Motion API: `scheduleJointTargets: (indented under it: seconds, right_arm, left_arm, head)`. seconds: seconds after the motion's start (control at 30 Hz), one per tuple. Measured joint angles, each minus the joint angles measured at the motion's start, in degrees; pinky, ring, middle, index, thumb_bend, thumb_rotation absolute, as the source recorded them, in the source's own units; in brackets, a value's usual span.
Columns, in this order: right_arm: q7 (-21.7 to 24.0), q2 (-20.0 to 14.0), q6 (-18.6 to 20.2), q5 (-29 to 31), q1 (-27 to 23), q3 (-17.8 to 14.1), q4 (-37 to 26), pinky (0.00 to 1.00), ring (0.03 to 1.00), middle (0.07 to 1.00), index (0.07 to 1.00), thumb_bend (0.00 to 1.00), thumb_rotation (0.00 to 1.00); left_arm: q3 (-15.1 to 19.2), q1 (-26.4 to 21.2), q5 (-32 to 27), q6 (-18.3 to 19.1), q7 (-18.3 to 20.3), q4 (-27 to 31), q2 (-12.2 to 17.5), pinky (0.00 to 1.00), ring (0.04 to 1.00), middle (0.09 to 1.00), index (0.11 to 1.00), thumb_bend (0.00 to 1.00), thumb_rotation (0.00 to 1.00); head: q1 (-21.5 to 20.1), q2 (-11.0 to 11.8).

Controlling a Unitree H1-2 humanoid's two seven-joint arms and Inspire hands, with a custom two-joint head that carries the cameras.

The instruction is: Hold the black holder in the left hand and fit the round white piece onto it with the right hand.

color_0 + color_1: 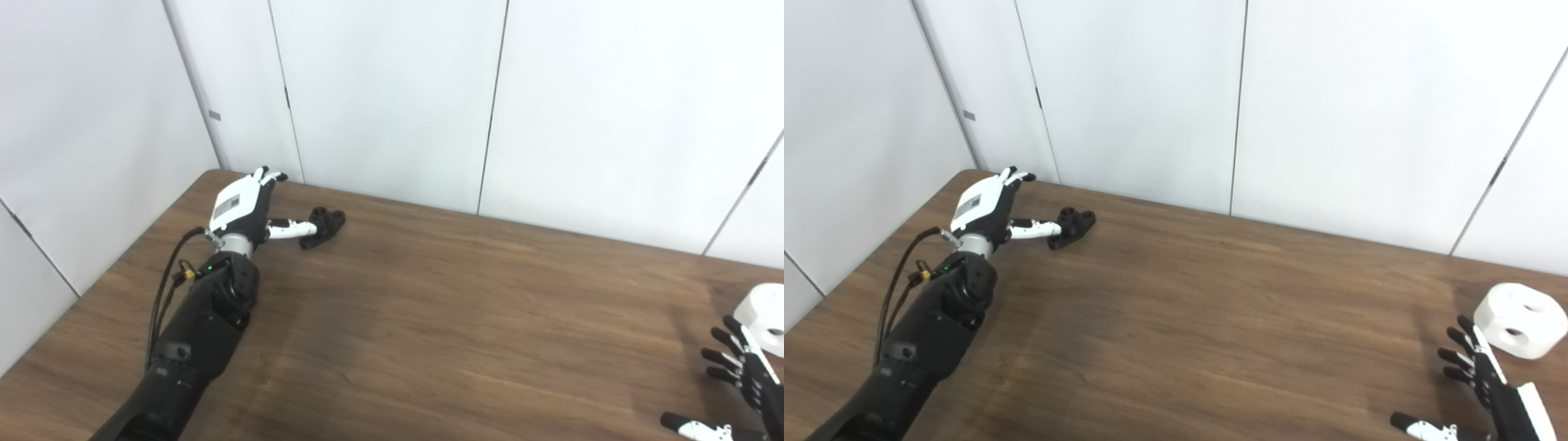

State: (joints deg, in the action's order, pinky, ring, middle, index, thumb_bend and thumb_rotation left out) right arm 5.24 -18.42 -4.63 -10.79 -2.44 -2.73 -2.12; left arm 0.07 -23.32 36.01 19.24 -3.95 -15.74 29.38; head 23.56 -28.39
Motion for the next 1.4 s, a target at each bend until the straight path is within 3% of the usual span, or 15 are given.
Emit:
scheduleJointTargets:
  seconds: [0.4, 0.57, 0.73, 1.4]
  right_arm:
    - [-0.55, -0.01, 0.03, -0.38, -0.10, 0.05, 0.03, 0.74, 0.832, 0.934, 0.967, 0.86, 0.20]
    - [-0.54, -0.01, 0.03, -0.07, -0.05, 0.05, 0.02, 0.75, 0.833, 0.933, 0.962, 0.84, 0.26]
    - [-0.47, -0.05, 0.02, 0.08, -0.05, 0.12, 0.03, 0.75, 0.832, 0.934, 0.967, 0.84, 0.27]
    - [-0.37, -0.78, 0.03, -1.01, 0.32, 0.33, -0.54, 0.73, 0.823, 0.934, 0.965, 0.82, 0.27]
  left_arm:
    - [-3.03, -0.47, 0.04, -0.07, -0.23, -2.78, -0.03, 1.00, 1.000, 1.000, 0.806, 1.00, 0.38]
    - [-6.10, -1.15, 3.24, -5.06, -7.71, -8.18, -0.02, 1.00, 1.000, 1.000, 0.745, 1.00, 0.26]
    - [-7.46, -1.60, 5.15, -8.34, -13.37, -11.81, -0.18, 1.00, 1.000, 1.000, 0.730, 0.98, 0.25]
    - [-8.27, -2.54, 5.17, -8.00, -17.49, -14.66, -2.15, 1.00, 1.000, 1.000, 0.726, 0.93, 0.26]
  head:
    - [-0.09, 0.00]
    - [0.26, -0.35]
    - [0.44, -0.26]
    - [0.53, -1.05]
